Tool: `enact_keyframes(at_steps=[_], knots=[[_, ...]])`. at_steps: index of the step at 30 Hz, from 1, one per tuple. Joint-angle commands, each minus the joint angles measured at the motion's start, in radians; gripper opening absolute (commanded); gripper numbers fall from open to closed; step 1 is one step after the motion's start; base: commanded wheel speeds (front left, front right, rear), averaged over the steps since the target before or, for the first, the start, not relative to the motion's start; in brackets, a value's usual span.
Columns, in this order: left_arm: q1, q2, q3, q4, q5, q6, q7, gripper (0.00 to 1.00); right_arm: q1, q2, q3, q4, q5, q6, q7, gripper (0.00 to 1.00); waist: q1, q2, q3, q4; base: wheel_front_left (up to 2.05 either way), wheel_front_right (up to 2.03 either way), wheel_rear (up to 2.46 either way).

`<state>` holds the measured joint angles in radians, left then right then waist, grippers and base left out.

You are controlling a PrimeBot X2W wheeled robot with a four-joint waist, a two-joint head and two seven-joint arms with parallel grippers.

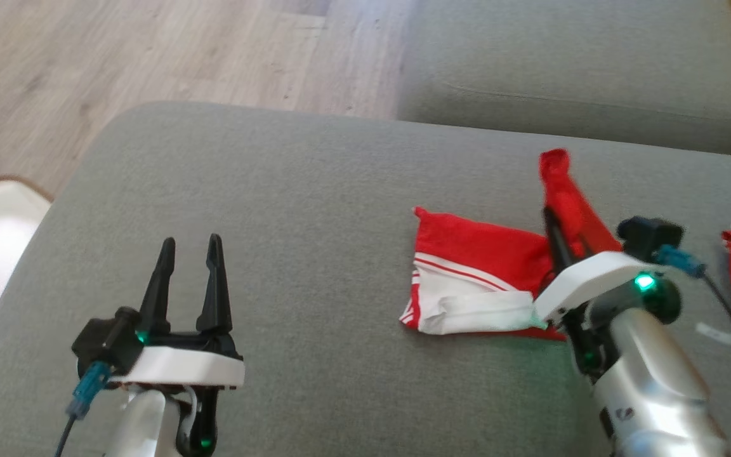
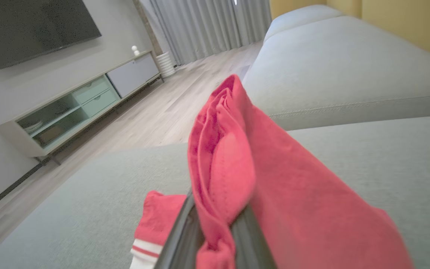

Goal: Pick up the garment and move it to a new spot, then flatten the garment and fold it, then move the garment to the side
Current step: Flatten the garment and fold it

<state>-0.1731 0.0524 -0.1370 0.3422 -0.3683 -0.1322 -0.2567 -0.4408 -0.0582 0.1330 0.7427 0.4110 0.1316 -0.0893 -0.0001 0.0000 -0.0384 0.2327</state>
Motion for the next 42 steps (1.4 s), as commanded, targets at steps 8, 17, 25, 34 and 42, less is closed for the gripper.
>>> enact_keyframes(at_steps=[8, 17, 25, 34, 42], knots=[[-0.049, 0.016, 0.011, -0.056, 0.005, 0.002, -0.005, 1.0, -0.066, 0.008, 0.2, 0.048, 0.114, -0.001, -0.066, 0.0, 0.0001, 0.0, 0.06, 0.074, 0.0, 0.0, 0.0], [-0.082, 0.015, -0.015, -0.032, -0.009, 0.002, -0.005, 1.0, -0.098, 0.008, 0.334, 0.139, 0.228, -0.001, -0.126, 0.0, 0.0001, 0.0, 0.111, 0.129, 0.0, 0.0, 0.0], [-0.092, 0.012, -0.021, -0.018, -0.016, 0.002, -0.005, 1.0, -0.101, 0.008, 0.439, 0.191, 0.301, -0.001, -0.156, 1.0, 0.0001, 0.0, 0.122, 0.137, 0.0, 0.0, 0.0], [-0.089, 0.016, -0.013, -0.003, -0.022, 0.002, -0.005, 1.0, -0.076, 0.008, 0.639, 0.032, 0.428, -0.001, -0.158, 1.0, 0.0001, 0.0, 0.098, 0.09, 0.0, 0.0, 0.0], [-0.07, 0.025, 0.004, -0.018, -0.016, 0.002, -0.005, 1.0, -0.167, 0.008, 0.501, 0.093, 0.284, -0.001, -0.172, 1.0, 0.0001, 0.0, 0.05, -0.032, 0.0, 0.0, 0.0]])
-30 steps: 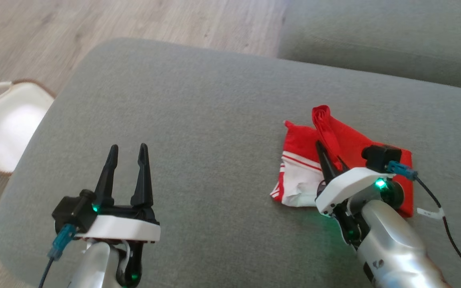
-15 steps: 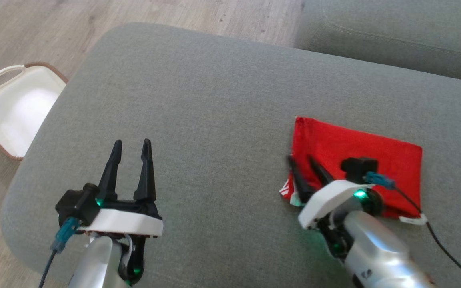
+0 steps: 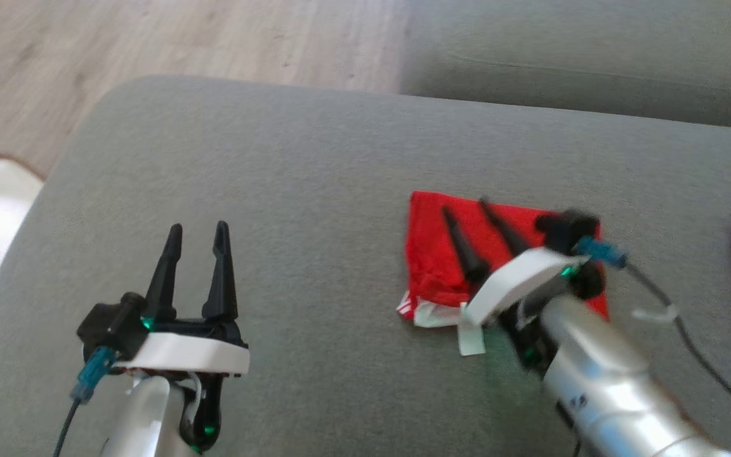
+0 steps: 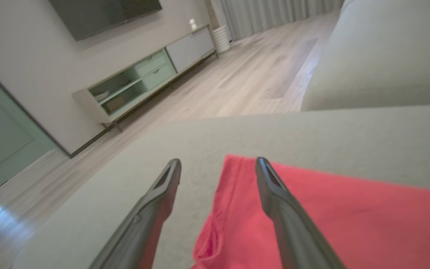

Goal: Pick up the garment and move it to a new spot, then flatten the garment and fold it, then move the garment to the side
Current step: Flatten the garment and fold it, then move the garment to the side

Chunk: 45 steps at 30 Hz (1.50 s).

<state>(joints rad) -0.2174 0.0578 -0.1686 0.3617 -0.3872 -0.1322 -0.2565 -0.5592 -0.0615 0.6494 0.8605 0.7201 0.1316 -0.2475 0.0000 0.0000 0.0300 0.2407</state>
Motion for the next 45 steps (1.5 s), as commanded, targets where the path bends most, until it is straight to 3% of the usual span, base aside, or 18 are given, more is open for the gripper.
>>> enact_keyframes(at_steps=[1, 9, 15, 24, 36, 45], knots=[[-0.022, 0.02, 0.039, -0.042, 0.006, 0.002, -0.005, 1.0, -0.055, 0.011, -0.066, -0.023, -0.072, -0.001, -0.014, 1.0, 0.0, 0.0, -0.021, -0.058, 0.0, 0.0, 0.0], [-0.001, 0.014, 0.06, -0.067, 0.031, 0.006, -0.005, 1.0, 0.045, -0.041, -0.449, -0.181, -0.47, -0.001, -0.014, 1.0, 0.0, 0.0, -0.023, -0.17, 0.0, 0.0, 0.0], [0.022, 0.008, 0.08, -0.078, 0.058, 0.009, -0.005, 1.0, 0.19, -0.019, -0.609, -0.36, -0.608, -0.001, -0.014, 1.0, 0.0, 0.0, -0.018, -0.226, 0.0, 0.0, 0.0], [0.09, -0.001, 0.106, -0.099, 0.114, 0.01, -0.005, 1.0, 0.371, 0.01, -0.651, -0.528, -0.659, -0.001, -0.014, 1.0, 0.0, 0.0, -0.015, -0.26, 0.0, 0.0, 0.0], [0.115, -0.007, 0.121, -0.122, 0.124, 0.009, -0.005, 1.0, 0.406, 0.011, -0.64, -0.561, -0.618, -0.001, -0.014, 1.0, 0.0, 0.0, -0.002, -0.256, 0.0, 0.0, 0.0], [0.067, -0.007, 0.094, -0.123, 0.114, 0.008, -0.005, 1.0, 0.361, 0.011, -0.625, -0.539, -0.612, -0.001, 0.023, 1.0, 0.0, 0.0, 0.05, -0.212, 0.0, 0.0, 0.0]])
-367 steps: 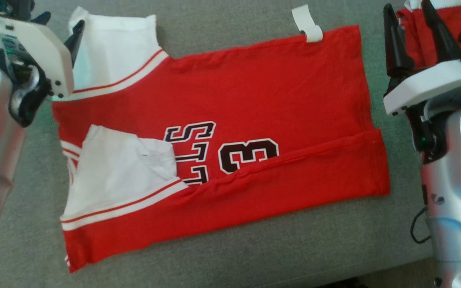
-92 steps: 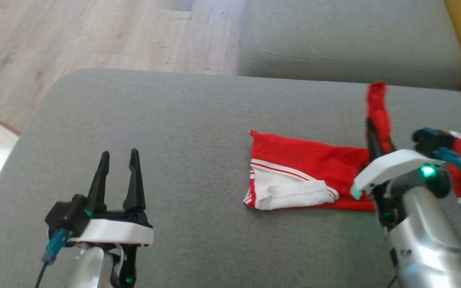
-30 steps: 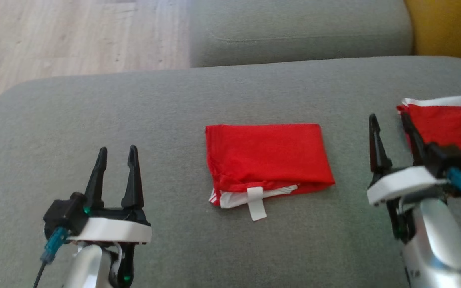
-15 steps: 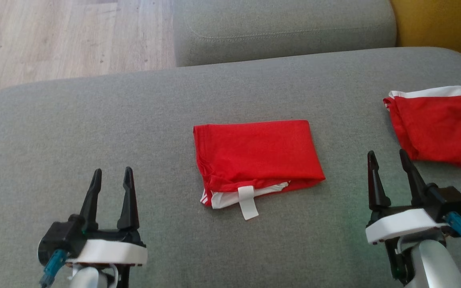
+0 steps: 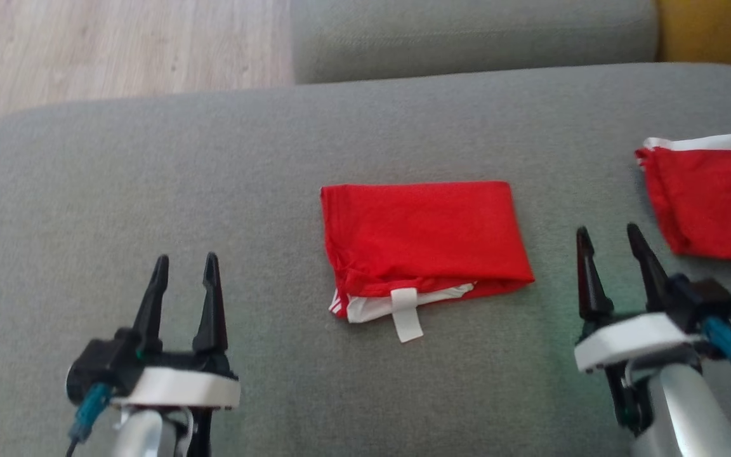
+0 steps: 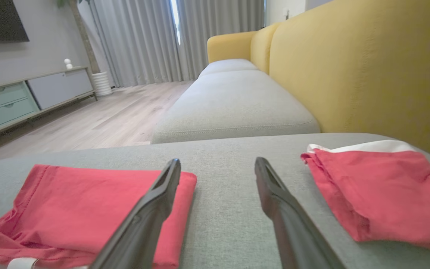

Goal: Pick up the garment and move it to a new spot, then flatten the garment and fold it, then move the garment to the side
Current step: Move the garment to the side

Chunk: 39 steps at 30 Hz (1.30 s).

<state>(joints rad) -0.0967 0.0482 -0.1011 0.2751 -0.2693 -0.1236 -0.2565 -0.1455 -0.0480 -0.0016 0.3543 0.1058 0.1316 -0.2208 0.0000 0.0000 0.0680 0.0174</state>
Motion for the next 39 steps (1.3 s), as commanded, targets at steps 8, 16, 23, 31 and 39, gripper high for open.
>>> enact_keyframes(at_steps=[8, 16, 23, 31, 39], knots=[[-0.109, 0.002, -0.005, -0.026, -0.005, -0.001, -0.005, 1.0, -0.163, -0.002, 0.056, 0.097, 0.057, -0.001, 0.119, 1.0, 0.0, 0.0, 0.082, 0.065, 0.0, 0.0, 0.0], [-0.148, 0.002, -0.035, -0.015, -0.013, -0.002, -0.005, 1.0, -0.269, -0.002, 0.079, 0.32, 0.167, -0.001, 0.222, 1.0, 0.0, 0.0, 0.129, 0.112, 0.0, 0.0, 0.0], [-0.162, 0.002, -0.049, -0.005, -0.012, 0.0, -0.005, 1.0, -0.329, -0.002, 0.147, 0.462, 0.186, -0.001, 0.227, 0.6, 0.0, 0.0, 0.139, 0.123, 0.0, 0.0, 0.0], [-0.168, 0.002, -0.055, 0.005, -0.004, -0.001, -0.005, 1.0, -0.377, -0.002, 0.185, 0.519, 0.097, -0.001, 0.114, 0.0, 0.0, 0.0, 0.1, 0.077, 0.0, 0.0, 0.0], [-0.154, 0.002, -0.09, 0.009, -0.017, 0.006, -0.005, 1.0, -0.39, -0.004, 0.158, 0.511, -0.015, -0.001, 0.048, 0.0, 0.0, 0.0, 0.035, 0.01, 0.0, 0.0, 0.0]])
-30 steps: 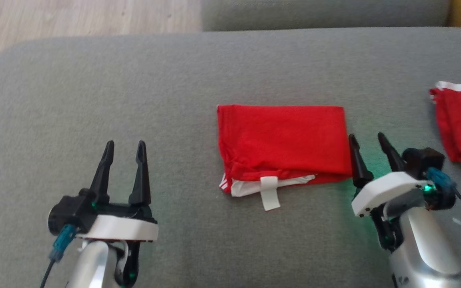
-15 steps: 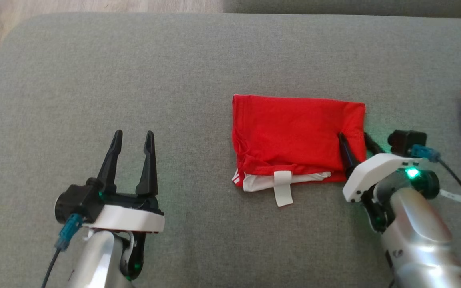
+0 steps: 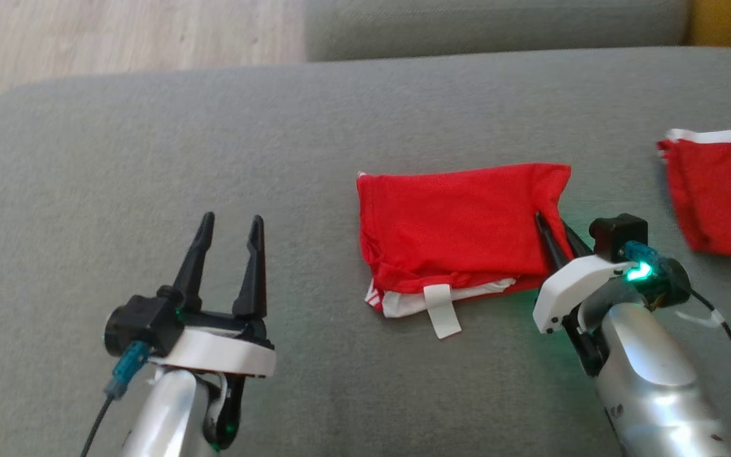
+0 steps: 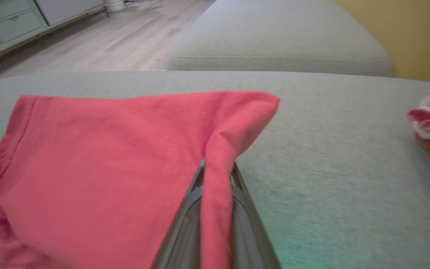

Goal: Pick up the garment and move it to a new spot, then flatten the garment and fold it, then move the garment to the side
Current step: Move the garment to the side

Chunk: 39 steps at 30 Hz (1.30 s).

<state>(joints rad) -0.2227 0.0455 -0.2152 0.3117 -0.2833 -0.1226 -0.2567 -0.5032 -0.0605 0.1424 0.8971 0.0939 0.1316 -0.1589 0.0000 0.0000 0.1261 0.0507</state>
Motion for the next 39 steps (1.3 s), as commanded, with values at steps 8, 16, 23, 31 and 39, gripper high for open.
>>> enact_keyframes(at_steps=[8, 16, 23, 31, 39], knots=[[-0.005, 0.005, -0.022, -0.049, -0.031, 0.038, -0.005, 1.0, -0.036, -0.11, 0.016, -0.147, -0.061, -0.001, 0.016, 0.0, 0.0, 0.0, -0.052, -0.099, 0.0, 0.0, 0.0], [-0.048, 0.005, -0.024, -0.076, -0.02, 0.039, -0.005, 1.0, -0.087, -0.32, 0.003, -0.255, -0.026, -0.001, 0.106, 0.0, 0.0, 0.0, 0.042, -0.119, 0.0, 0.0, 0.0], [-0.098, 0.005, -0.02, -0.066, -0.002, 0.022, -0.005, 1.0, -0.161, -0.425, -0.106, -0.254, 0.006, -0.001, 0.154, 0.0, 0.0, 0.0, 0.147, -0.12, 0.0, 0.0, 0.0], [-0.151, 0.005, -0.018, -0.064, 0.014, 0.007, -0.005, 1.0, -0.23, -0.466, -0.23, -0.181, -0.069, -0.001, 0.196, 0.0, 0.0, 0.0, 0.235, -0.108, 0.0, 0.0, 0.0], [-0.166, 0.005, -0.017, -0.066, 0.02, 0.001, -0.005, 1.0, -0.244, -0.495, -0.294, -0.154, -0.14, -0.001, 0.198, 0.0, 0.0, 0.0, 0.26, -0.105, 0.0, 0.0, 0.0]])
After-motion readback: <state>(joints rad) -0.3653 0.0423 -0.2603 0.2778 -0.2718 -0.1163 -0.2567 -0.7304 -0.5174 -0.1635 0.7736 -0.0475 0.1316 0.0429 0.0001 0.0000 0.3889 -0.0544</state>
